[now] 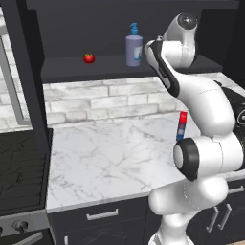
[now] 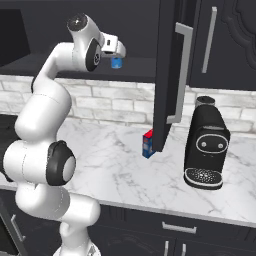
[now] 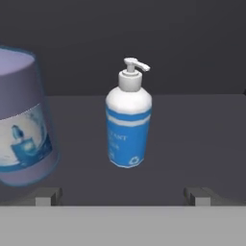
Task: Pick the soap dispenser and soap dispenser from the cabinet and place them on the counter.
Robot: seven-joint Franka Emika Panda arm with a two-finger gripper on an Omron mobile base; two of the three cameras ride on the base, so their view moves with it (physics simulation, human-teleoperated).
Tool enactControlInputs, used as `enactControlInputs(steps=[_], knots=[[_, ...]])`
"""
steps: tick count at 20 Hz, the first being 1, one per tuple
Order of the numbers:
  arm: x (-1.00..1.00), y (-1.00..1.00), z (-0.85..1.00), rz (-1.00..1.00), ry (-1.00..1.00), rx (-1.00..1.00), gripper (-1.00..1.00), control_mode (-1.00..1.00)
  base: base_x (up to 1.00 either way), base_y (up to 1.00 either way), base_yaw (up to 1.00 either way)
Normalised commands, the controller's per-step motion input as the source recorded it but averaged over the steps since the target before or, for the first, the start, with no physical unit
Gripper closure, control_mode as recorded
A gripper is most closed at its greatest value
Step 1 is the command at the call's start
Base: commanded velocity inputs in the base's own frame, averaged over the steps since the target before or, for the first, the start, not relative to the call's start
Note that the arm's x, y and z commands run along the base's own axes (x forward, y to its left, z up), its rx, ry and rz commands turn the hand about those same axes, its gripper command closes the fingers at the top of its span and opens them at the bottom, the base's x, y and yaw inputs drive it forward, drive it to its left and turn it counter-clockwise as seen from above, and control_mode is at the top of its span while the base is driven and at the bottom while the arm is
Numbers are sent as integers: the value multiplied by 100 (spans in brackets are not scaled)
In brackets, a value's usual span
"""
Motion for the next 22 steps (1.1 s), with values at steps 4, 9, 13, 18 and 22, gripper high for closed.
enactControlInputs(steps=[4,9,13,18,22], knots=[[14,-7,-7,0,-2,0,-100,-100,0,0,0],[17,-10,-6,0,-1,0,-100,-100,0,0,0],[18,-4,-3,0,-1,0,-100,-100,0,0,0],[19,0,-4,0,-1,0,-100,-100,0,0,0],[17,0,-3,0,-1,0,-100,-100,0,0,0]])
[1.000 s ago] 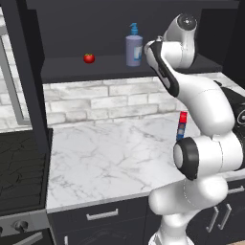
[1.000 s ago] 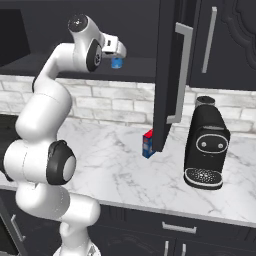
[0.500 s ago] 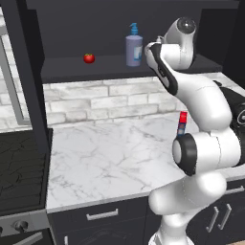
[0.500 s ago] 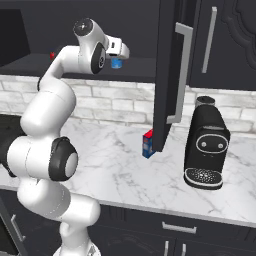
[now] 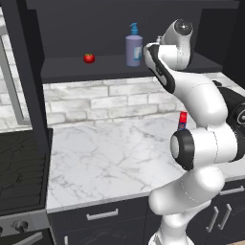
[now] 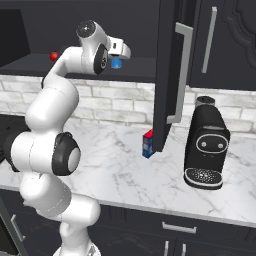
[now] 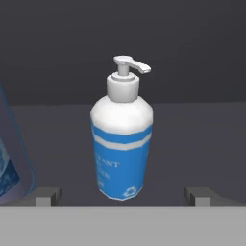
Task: Pick the soap dispenser and soap dispenser from the cabinet and place them on the counter.
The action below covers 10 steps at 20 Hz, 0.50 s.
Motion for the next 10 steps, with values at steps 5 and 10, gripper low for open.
enactControlInputs(steps=[5,10], knots=[[17,0,-2,0,-1,0,-100,-100,0,0,0],[18,0,-3,0,-3,0,-100,-100,0,0,0]])
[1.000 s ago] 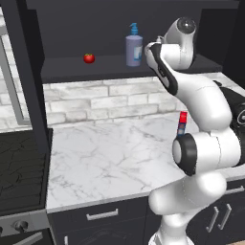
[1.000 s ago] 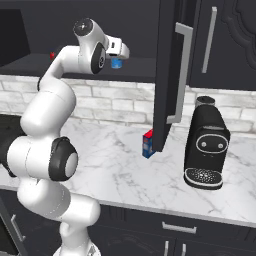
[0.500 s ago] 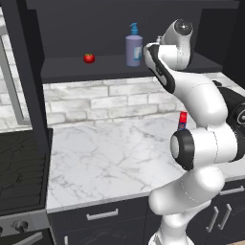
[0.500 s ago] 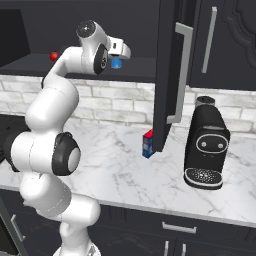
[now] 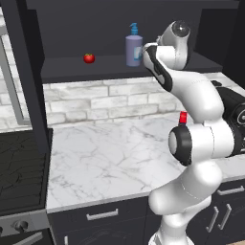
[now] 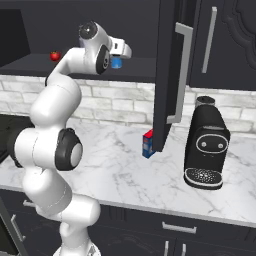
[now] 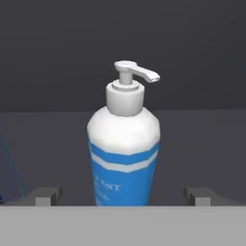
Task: Pick the soap dispenser and soap dispenser from the cabinet and place them on the counter.
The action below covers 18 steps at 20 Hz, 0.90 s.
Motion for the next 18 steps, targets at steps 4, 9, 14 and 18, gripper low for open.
enactControlInputs(steps=[4,9,14,18], knots=[[18,0,-4,0,-4,-1,-100,-100,0,0,0],[19,0,-3,0,-4,-1,-100,-100,0,0,0],[23,-5,-3,0,-5,0,-100,-100,0,0,0],[22,-3,-4,0,-4,0,-100,-100,0,0,0]])
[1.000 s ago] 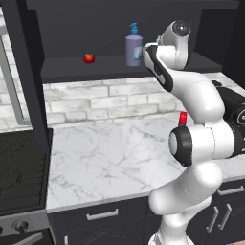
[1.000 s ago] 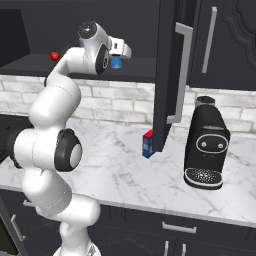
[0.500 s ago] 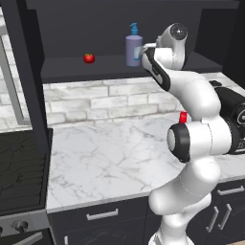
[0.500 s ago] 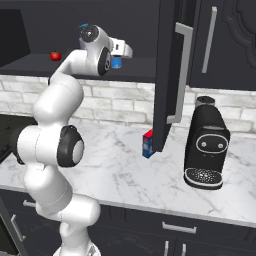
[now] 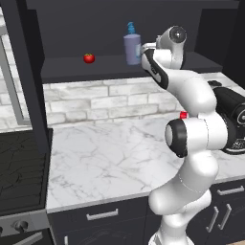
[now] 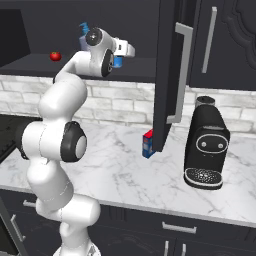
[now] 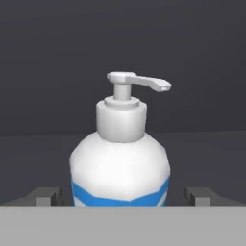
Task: Pick the soap dispenser and soap dispenser from the cabinet and place them on the counter.
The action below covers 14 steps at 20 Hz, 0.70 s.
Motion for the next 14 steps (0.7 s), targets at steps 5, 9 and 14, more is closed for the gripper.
enactControlInputs(steps=[5,9,14], knots=[[14,0,-4,0,-2,0,100,-100,0,0,0],[4,0,-1,0,0,0,100,-100,0,0,0],[-3,0,6,0,0,0,100,-100,0,0,0]])
